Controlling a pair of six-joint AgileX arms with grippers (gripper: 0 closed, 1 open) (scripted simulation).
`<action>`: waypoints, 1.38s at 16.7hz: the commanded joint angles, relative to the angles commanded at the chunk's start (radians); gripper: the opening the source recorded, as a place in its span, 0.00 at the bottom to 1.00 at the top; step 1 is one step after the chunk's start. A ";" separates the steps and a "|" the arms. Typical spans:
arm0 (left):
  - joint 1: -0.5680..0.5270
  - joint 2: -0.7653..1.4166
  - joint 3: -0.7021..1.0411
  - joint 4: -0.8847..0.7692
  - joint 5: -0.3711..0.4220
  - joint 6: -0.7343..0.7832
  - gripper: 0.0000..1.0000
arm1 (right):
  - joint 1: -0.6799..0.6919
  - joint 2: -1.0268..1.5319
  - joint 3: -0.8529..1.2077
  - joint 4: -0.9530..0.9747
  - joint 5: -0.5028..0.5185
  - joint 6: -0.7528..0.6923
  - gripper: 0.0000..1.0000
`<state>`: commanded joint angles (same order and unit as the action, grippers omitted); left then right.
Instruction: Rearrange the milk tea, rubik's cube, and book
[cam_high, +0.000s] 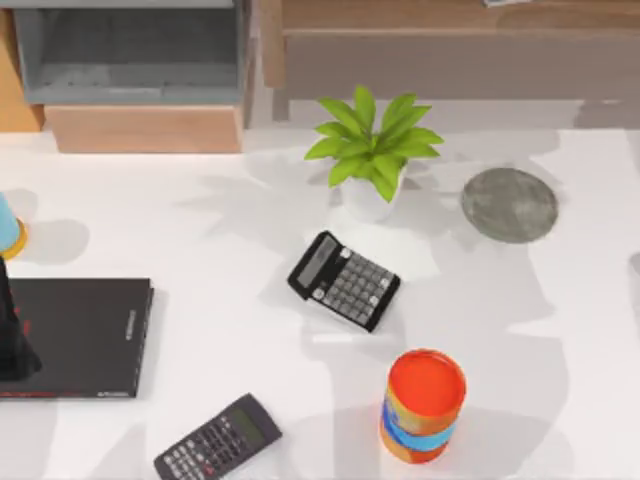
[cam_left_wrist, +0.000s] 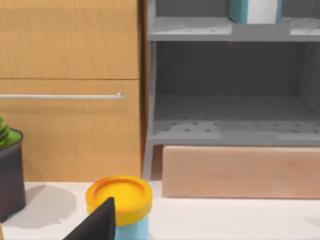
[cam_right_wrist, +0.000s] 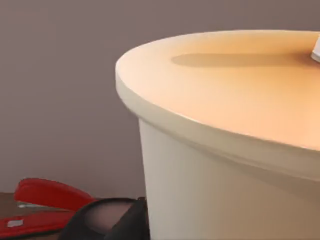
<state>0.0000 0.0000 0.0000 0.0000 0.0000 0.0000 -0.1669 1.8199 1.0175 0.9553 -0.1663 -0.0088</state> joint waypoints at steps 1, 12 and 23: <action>0.000 0.000 0.000 0.000 0.000 0.000 1.00 | 0.059 -0.005 -0.026 0.043 0.050 -0.003 0.00; 0.000 0.000 0.000 0.000 0.000 0.000 1.00 | 0.550 0.136 -0.302 0.289 0.575 0.018 0.00; 0.000 0.000 0.000 0.000 0.000 0.000 1.00 | 0.557 0.199 -0.311 0.343 0.592 0.021 0.00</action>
<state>0.0000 0.0000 0.0000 0.0000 0.0000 0.0000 0.3897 2.0189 0.7069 1.2980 0.4261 0.0123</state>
